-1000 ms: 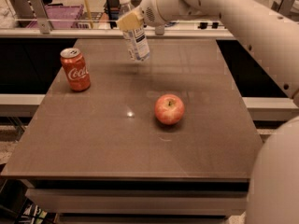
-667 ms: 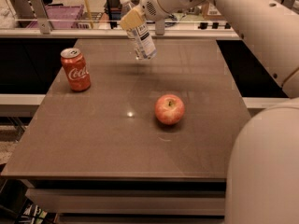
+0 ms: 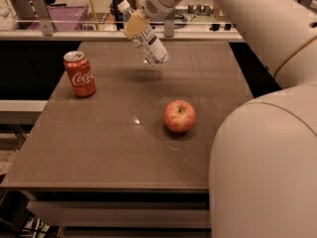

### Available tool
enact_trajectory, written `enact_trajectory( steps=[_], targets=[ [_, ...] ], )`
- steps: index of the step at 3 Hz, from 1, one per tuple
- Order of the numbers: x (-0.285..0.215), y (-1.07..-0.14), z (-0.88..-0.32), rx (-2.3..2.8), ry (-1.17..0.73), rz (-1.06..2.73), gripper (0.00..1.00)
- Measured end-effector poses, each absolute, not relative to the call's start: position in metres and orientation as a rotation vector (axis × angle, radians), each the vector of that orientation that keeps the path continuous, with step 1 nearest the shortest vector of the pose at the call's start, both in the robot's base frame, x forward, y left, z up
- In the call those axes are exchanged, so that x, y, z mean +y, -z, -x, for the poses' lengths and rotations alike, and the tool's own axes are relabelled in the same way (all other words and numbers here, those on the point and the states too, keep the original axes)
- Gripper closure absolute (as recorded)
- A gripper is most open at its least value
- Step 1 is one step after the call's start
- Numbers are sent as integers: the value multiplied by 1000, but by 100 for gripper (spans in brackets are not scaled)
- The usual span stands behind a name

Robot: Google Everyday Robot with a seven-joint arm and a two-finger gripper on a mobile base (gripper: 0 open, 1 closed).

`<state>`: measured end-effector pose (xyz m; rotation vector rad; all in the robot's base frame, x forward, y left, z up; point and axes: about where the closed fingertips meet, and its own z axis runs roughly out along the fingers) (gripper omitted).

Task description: Knock blue plastic bottle over

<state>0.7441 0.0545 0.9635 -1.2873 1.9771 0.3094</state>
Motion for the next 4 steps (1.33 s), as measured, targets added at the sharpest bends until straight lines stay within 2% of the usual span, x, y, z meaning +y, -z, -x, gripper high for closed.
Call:
enact_trajectory(
  steps=[4],
  targets=[
    [79,-908,-745,2160,-116,1505,100]
  ],
)
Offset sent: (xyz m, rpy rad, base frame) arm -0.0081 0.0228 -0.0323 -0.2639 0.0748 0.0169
